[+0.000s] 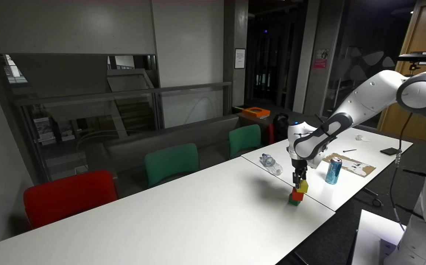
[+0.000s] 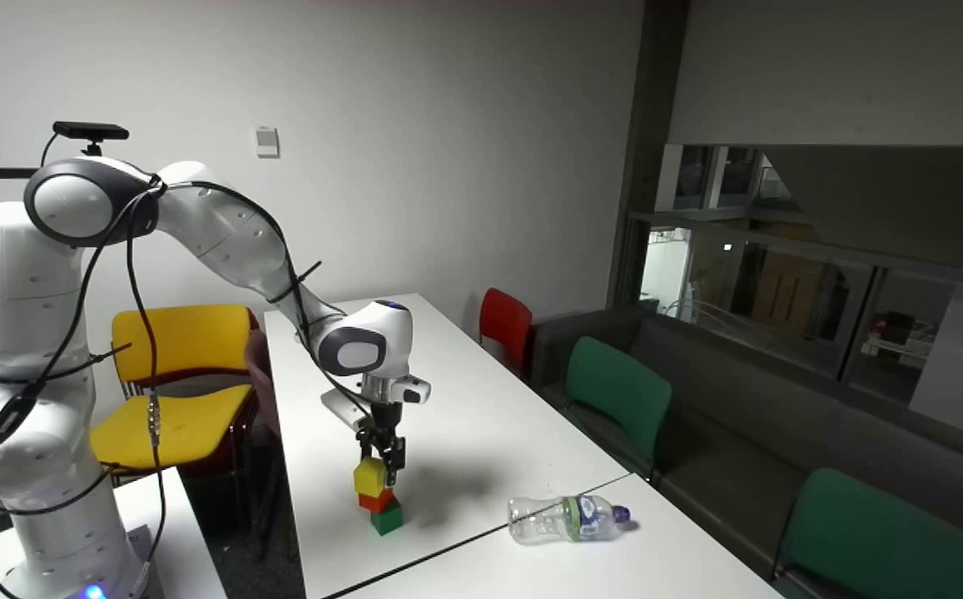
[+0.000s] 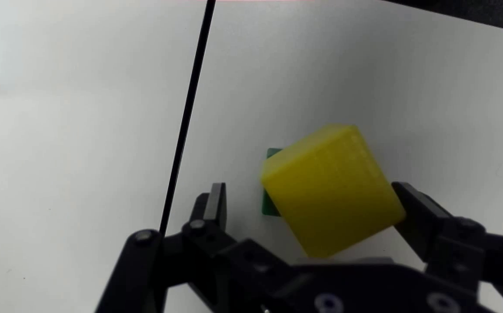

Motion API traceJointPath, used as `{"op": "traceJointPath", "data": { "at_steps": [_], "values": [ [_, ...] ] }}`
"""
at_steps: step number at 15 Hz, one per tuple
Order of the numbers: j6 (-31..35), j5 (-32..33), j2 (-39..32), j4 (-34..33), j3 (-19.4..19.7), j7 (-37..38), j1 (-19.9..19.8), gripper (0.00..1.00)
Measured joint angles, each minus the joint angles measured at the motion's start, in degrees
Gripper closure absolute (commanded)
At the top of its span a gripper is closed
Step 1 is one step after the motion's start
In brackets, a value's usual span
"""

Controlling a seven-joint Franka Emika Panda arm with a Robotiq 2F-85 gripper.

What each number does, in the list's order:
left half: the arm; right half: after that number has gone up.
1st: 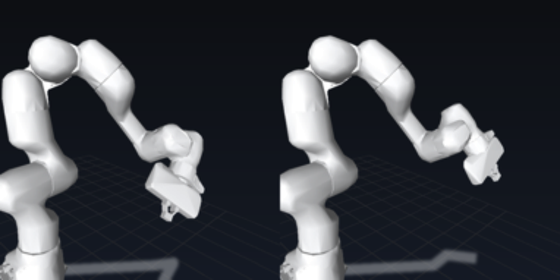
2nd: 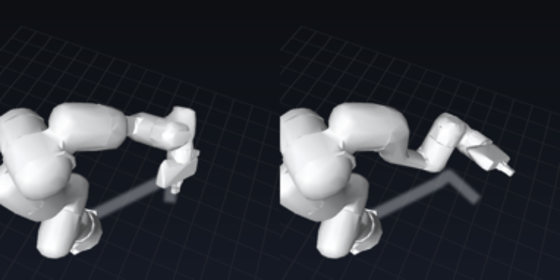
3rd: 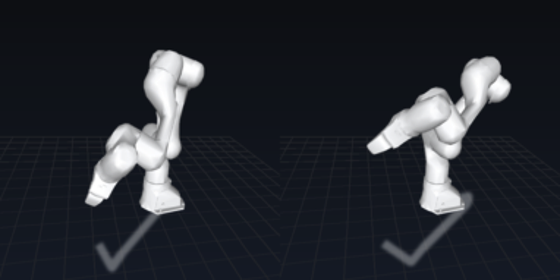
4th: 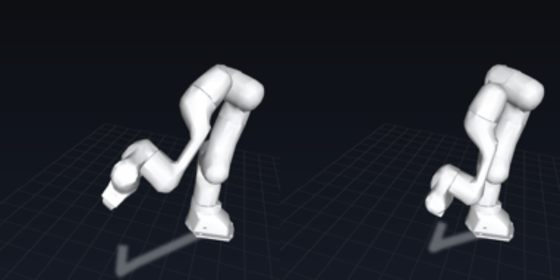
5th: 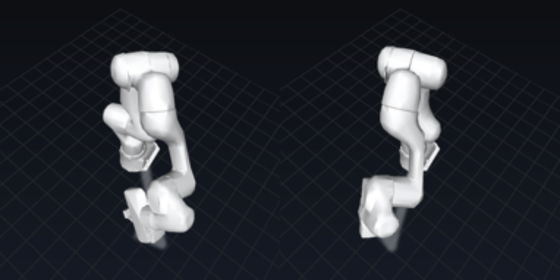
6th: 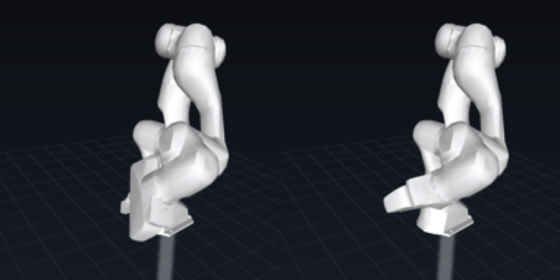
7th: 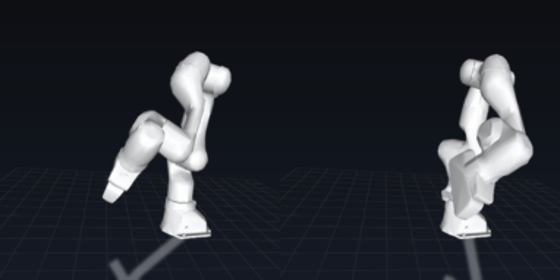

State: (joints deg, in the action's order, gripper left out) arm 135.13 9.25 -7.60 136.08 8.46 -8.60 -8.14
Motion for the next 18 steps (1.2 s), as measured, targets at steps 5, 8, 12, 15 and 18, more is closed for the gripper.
{"op": "traceJointPath", "data": {
  "at_steps": [5, 8, 12, 15, 18],
  "values": [
    [0.0, 0.8, 0.0, 0.0, 0.0, -0.4, 0.0, 0.47],
    [0.0, 0.8, 0.0, -0.1, 0.0, -0.8, 0.0, 0.64],
    [-0.1, 1.0, 0.0, -0.2, 0.0, -1.2, 0.0, 0.66],
    [-0.1, 1.0, 0.1, -0.2, 0.3, -1.2, -0.1, 0.66],
    [-0.1, 1.0, 0.7, -0.2, 1.3, -1.2, -0.9, 0.66]
  ]
}}
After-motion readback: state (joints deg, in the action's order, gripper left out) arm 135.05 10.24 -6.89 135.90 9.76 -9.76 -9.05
